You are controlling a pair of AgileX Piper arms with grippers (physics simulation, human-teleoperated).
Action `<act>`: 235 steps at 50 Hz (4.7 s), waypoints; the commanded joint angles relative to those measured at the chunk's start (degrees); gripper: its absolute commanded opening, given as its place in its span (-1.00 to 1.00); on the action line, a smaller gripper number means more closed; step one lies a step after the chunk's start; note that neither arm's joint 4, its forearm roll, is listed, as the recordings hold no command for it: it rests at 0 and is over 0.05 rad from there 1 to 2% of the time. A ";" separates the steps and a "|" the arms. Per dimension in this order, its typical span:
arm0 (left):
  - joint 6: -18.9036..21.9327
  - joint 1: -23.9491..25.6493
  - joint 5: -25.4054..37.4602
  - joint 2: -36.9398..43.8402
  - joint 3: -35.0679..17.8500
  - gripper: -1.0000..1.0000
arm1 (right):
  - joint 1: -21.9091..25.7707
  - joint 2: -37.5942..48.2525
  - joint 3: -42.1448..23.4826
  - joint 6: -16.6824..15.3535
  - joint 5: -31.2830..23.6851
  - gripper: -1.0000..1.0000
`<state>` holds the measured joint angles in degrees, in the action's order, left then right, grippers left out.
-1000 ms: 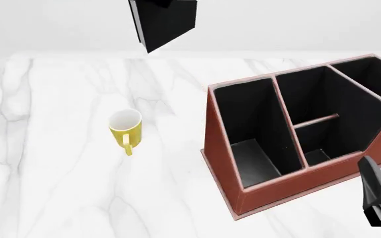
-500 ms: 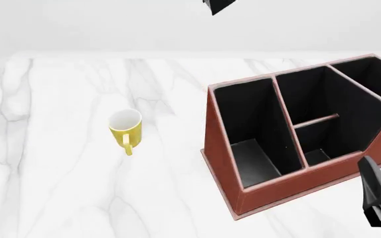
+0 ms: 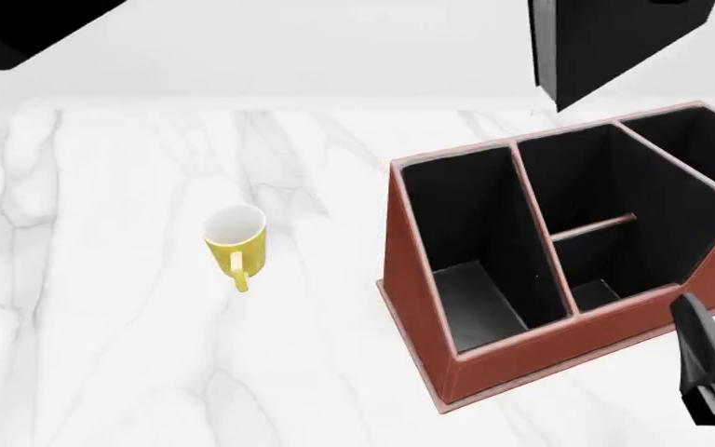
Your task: Pick up the book and place it in the back compartment of the caddy.
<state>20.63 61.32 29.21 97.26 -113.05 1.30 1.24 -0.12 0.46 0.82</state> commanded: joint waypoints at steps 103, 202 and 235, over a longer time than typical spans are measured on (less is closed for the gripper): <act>-11.20 2.12 -19.11 22.41 6.20 -1.00 | 0.18 9.24 0.07 0.65 8.23 1.00; -11.60 -0.66 -21.58 34.10 0.10 1.00 | 0.11 7.72 0.11 1.15 6.54 1.00; -6.80 -2.92 -19.71 13.40 10.65 1.00 | 0.00 8.35 0.11 0.57 7.38 1.00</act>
<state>11.34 59.61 8.03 118.85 -106.08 1.31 9.66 -0.02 1.24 8.18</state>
